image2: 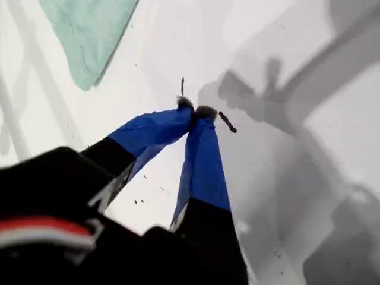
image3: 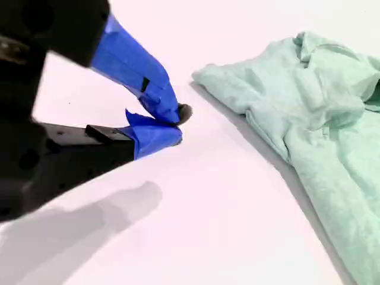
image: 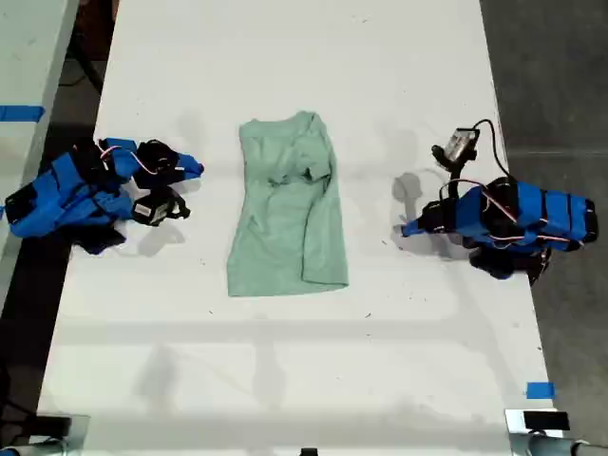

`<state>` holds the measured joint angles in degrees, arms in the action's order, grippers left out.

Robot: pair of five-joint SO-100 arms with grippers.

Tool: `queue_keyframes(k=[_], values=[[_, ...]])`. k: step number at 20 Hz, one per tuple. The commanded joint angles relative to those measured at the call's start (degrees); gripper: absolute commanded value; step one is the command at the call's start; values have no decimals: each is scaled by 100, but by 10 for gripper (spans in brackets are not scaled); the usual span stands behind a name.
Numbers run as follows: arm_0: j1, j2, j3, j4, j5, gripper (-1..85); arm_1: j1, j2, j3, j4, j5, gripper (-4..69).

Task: Fold t shirt

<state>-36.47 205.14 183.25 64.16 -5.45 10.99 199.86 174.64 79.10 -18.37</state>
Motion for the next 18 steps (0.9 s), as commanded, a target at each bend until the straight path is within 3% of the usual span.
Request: queue_keyframes(k=[1,14,18], values=[[-149,35,62,-114,-70,-1,-53,62,272,-62,-79,15],[-9,-26,-62,-193,-149,-1,-79,62,272,-70,-70,15],[861,-2804,-1740,-132,-1318,37,0,62,272,-70,-97,15]])
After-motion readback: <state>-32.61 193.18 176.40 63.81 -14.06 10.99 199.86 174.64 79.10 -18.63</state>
